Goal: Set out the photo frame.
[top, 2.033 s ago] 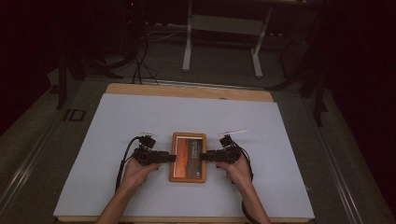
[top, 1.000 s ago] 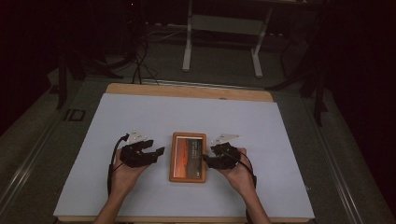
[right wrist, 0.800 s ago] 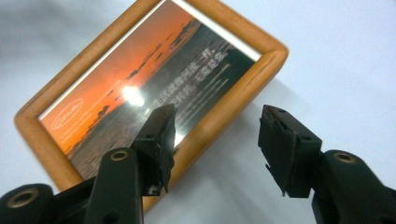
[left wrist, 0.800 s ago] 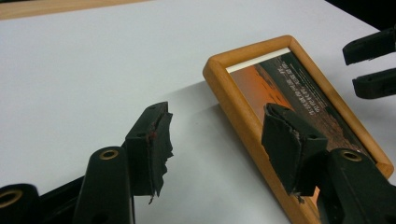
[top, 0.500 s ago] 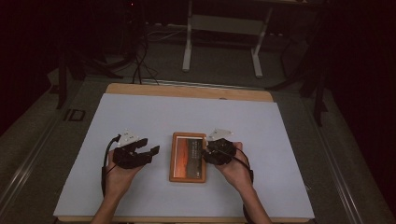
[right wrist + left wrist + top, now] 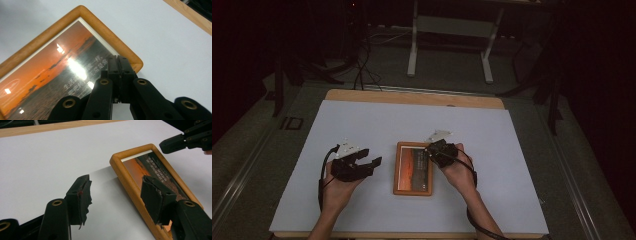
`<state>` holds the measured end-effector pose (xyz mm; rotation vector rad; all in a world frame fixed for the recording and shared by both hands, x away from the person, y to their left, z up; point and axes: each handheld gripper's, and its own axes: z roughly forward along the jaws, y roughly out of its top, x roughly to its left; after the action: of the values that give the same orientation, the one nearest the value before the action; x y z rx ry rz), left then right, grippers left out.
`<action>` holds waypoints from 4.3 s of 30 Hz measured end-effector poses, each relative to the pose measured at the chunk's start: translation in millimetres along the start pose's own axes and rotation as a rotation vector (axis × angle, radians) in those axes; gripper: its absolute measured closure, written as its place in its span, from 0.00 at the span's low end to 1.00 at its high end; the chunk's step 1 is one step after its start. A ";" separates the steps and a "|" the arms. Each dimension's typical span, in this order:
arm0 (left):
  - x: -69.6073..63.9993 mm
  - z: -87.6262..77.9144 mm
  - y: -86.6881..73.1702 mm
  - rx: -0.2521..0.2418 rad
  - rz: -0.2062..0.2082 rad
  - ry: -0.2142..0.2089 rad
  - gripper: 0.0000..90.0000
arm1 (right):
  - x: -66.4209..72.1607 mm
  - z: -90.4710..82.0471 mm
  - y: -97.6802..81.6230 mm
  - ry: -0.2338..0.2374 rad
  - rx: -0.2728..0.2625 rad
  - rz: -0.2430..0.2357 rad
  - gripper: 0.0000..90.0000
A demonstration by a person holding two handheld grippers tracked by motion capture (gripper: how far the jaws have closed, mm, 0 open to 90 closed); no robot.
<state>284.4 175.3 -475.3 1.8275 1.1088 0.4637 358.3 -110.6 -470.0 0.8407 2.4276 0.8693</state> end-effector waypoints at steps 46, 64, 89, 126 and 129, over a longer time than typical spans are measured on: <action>-7.5 3.8 0.1 0.040 0.029 -0.035 0.47 | -19.9 24.1 -5.2 0.011 -0.020 0.058 1.00; -7.6 2.5 1.6 0.042 0.011 -0.047 0.48 | -31.0 30.0 -20.4 0.005 0.000 0.109 1.00; -27.8 7.6 5.0 0.068 0.000 -0.125 0.43 | -33.4 36.4 -30.5 0.002 0.018 0.135 1.00; -62.6 54.0 -8.8 0.187 -0.053 -0.280 0.29 | -31.3 36.7 -30.7 -0.016 0.014 0.120 1.00; -61.1 57.8 -7.6 0.181 -0.076 -0.299 0.33 | -31.3 36.7 -30.8 -0.017 0.013 0.120 1.00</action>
<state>288.7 95.6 -502.9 1.9278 1.0338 0.0421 389.4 -135.1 -511.3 1.0035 2.3910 0.8871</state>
